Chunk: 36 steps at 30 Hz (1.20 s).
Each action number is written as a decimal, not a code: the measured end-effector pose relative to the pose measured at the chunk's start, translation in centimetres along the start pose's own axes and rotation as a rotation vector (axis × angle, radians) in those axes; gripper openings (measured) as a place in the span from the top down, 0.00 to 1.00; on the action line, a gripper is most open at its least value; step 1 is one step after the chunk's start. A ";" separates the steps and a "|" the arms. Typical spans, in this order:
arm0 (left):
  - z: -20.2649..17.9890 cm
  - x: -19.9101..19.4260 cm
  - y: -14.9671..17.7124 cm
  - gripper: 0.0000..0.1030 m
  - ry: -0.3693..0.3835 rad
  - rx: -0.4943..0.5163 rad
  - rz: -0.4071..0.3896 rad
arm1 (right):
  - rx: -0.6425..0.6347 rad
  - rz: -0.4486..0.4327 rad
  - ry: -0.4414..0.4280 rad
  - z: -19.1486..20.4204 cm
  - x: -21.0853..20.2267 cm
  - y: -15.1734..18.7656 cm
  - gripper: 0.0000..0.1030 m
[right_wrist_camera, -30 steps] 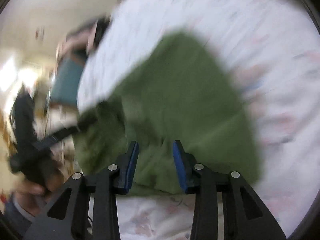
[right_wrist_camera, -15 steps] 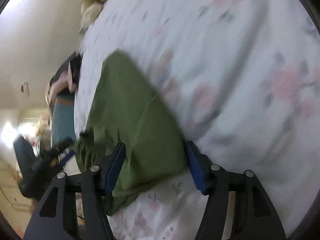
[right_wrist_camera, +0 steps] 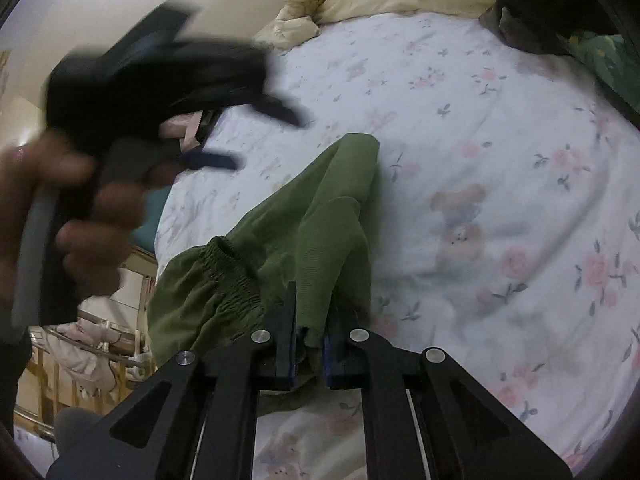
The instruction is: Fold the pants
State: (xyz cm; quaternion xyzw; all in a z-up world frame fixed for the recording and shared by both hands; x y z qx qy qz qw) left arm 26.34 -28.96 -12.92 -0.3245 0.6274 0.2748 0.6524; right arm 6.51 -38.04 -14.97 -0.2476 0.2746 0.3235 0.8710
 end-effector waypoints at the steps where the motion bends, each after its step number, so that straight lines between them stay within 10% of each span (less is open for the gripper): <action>1: -0.7 0.9 -0.4 0.21 0.007 0.011 0.020 | 0.008 0.000 -0.005 -0.3 -0.1 -0.1 0.92; 8: -4.2 6.8 -1.1 0.46 0.052 0.078 0.165 | 0.022 0.047 -0.029 -0.1 1.2 -0.4 0.92; 12: -3.3 5.0 -0.5 0.95 -0.013 0.160 0.142 | -0.071 0.050 -0.058 2.1 1.2 0.2 0.93; 25: 10.4 -12.8 7.9 0.98 0.045 0.009 -0.214 | -0.380 0.057 -0.296 14.1 -0.1 4.5 0.93; 36: 25.2 -10.0 23.1 0.98 0.069 -0.238 -0.288 | -0.653 0.325 -0.194 23.2 9.9 18.3 0.93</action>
Point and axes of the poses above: each gripper's, at about its wrist camera, not at the fingertips, and x roughly the way its jaws point, z to its left, y to its underside, the point moved 3 cm from there along x, roughly the way its jaws point, and after that the axes turned 15 degrees about x, right-handed, at the moved point
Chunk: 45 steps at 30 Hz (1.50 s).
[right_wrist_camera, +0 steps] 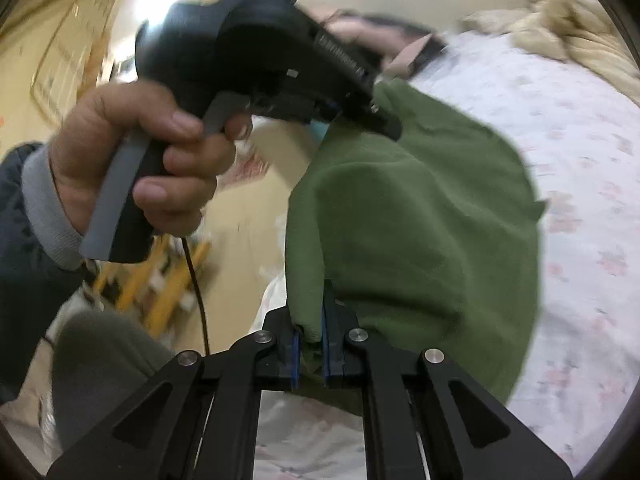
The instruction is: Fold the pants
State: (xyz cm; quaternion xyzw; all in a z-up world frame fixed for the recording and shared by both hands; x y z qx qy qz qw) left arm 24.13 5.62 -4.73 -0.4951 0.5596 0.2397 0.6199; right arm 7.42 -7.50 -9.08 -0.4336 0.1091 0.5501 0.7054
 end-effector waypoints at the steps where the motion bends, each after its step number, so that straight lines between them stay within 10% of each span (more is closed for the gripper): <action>1: 1.6 0.8 1.2 0.98 -0.004 -0.024 0.008 | -0.014 0.023 0.013 0.7 1.3 0.3 0.93; 12: 9.0 9.1 8.0 0.94 -0.043 -0.143 0.151 | -0.049 0.218 0.161 1.7 13.1 5.0 0.87; 20: 9.6 8.6 8.7 0.90 0.019 -0.188 0.157 | -0.016 0.228 -0.002 1.9 3.2 5.1 0.75; 22: 10.3 7.5 9.0 0.90 0.049 -0.235 0.142 | 0.059 0.130 0.022 -0.7 -1.1 3.8 0.51; 24: 10.8 6.3 9.2 0.65 0.052 -0.281 0.114 | 0.127 0.032 0.052 -3.2 -4.3 2.4 0.26; 26: 11.2 5.2 9.5 0.27 0.004 -0.315 0.112 | 0.222 -0.029 0.073 -6.6 -5.8 1.6 0.24; 27: 11.4 4.6 9.7 0.24 -0.012 -0.329 0.093 | 0.290 -0.044 0.086 -8.4 -6.2 1.4 0.21; 33: 10.9 3.2 9.1 0.24 0.075 -0.383 -0.035 | 0.644 -0.035 0.016 -15.8 -5.3 3.6 0.15; 41: 10.0 9.1 8.8 0.28 0.061 -0.284 0.098 | 0.725 0.133 -0.064 -16.5 1.0 5.8 0.15; 45: 9.6 10.0 9.0 0.61 0.064 -0.249 0.091 | 0.683 0.167 -0.052 -15.5 3.4 6.6 0.15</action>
Point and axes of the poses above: each gripper's, at about its wrist camera, not at the fingertips, and x roughly the way its jaws point, z to its left, y to its underside, the point moved 3 cm from there along x, roughly the way its jaws point, and after that the axes turned 15 degrees about x, right-handed, at the moved point
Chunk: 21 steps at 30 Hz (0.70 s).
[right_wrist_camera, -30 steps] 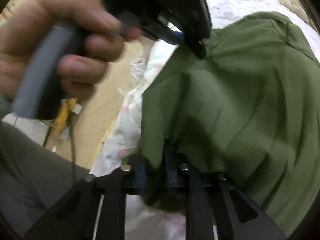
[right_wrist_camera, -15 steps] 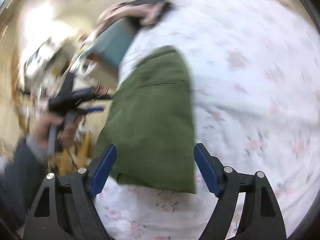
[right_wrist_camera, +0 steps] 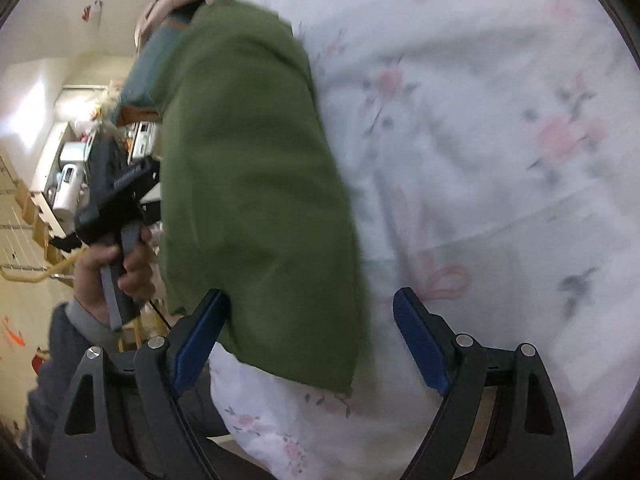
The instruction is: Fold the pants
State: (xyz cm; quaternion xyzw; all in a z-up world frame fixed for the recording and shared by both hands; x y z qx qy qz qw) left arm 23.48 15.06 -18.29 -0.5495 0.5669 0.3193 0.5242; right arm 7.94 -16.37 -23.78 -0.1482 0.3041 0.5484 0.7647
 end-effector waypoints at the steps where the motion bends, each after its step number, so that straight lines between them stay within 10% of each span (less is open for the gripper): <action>1: -0.3 -0.1 0.1 0.63 -0.003 0.046 -0.001 | -0.025 -0.018 0.015 0.4 0.3 0.1 0.15; 2: -0.3 -0.1 0.1 0.70 -0.009 0.068 -0.003 | -0.045 -0.029 0.010 0.9 0.4 0.2 0.17; 6: -0.2 -0.8 0.1 0.89 -0.020 0.064 -0.001 | -0.115 -0.049 0.007 2.8 0.5 0.2 0.81; 13: -3.1 -4.1 2.5 0.92 -0.093 0.035 -0.118 | -0.233 -0.122 -0.010 6.4 -5.5 -2.6 0.88; 21: -13.4 -2.3 9.3 0.92 0.055 -0.138 -0.187 | -0.303 -0.236 0.207 7.3 -10.7 -12.7 0.88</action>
Point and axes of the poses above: each gripper's, at about its wrist camera, not at the fingertips, and x roughly the way its jaws point, z to its left, y to its underside, the point moved 3 cm from there along x, roughly the way its jaws point, and after that the axes turned 15 degrees about x, right-handed, at the moved point
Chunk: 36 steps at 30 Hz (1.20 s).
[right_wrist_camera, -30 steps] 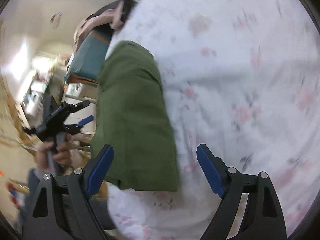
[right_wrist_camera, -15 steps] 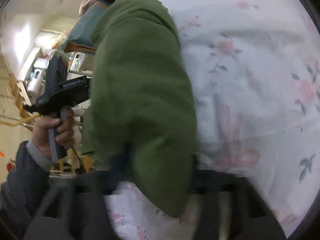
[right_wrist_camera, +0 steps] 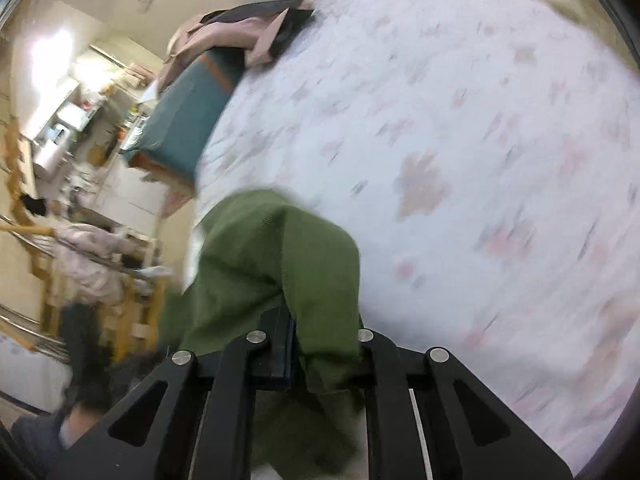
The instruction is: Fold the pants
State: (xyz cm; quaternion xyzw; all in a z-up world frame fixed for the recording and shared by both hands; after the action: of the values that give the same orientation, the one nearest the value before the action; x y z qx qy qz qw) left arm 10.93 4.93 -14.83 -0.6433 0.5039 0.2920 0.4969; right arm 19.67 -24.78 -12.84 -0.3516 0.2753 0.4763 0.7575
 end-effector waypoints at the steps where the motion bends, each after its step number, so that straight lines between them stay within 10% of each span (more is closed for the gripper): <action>1: -0.9 0.6 0.7 0.92 0.004 -0.010 0.007 | 0.002 0.002 0.021 -0.7 0.5 -0.5 0.88; 7: -1.9 2.3 2.7 0.58 -0.032 -0.004 0.104 | 0.133 0.008 0.106 -6.2 0.4 -0.4 0.69; 10: -1.3 0.5 2.9 0.50 -0.057 0.065 0.181 | 0.237 -0.075 0.084 -7.8 -2.8 0.9 0.37; 14: 0.6 -4.3 -1.6 0.46 -0.157 0.140 0.045 | 0.306 -0.050 -0.006 -7.7 -3.8 3.1 0.27; 17: 2.5 -3.9 -6.1 0.10 -0.177 0.122 0.033 | 0.304 -0.017 -0.001 -7.2 -2.5 4.2 0.16; 24: 2.3 3.7 -12.7 0.10 0.011 0.176 0.076 | 0.447 0.076 -0.140 -9.4 0.9 4.7 0.14; 29: 1.6 8.3 -11.9 0.10 -0.004 0.305 0.156 | 0.392 0.122 -0.061 -9.9 3.7 4.7 0.11; 32: 2.2 9.8 -10.8 0.31 0.085 0.255 0.180 | 0.330 0.137 -0.053 -8.7 4.9 4.8 0.09; 34: 1.7 10.1 -10.1 0.46 0.069 0.313 0.183 | 0.250 0.145 -0.034 -7.3 5.6 5.0 0.18; 36: 1.0 10.3 -9.6 0.76 0.057 0.364 0.191 | 0.193 0.156 -0.053 -5.9 5.9 5.2 0.71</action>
State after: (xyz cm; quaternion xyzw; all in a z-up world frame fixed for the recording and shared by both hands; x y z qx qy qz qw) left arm 23.34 2.15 -20.85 -0.5002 0.6209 0.2233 0.5607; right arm 16.74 -24.82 -22.27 -0.2420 0.3263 0.5143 0.7553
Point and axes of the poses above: each gripper's, at about its wrist camera, not at the fingertips, and x roughly the way its jaws point, z to its left, y to its underside, the point moved 3 cm from there along x, roughly the way its jaws point, and after that the axes turned 15 degrees about x, right-handed, at the moved point
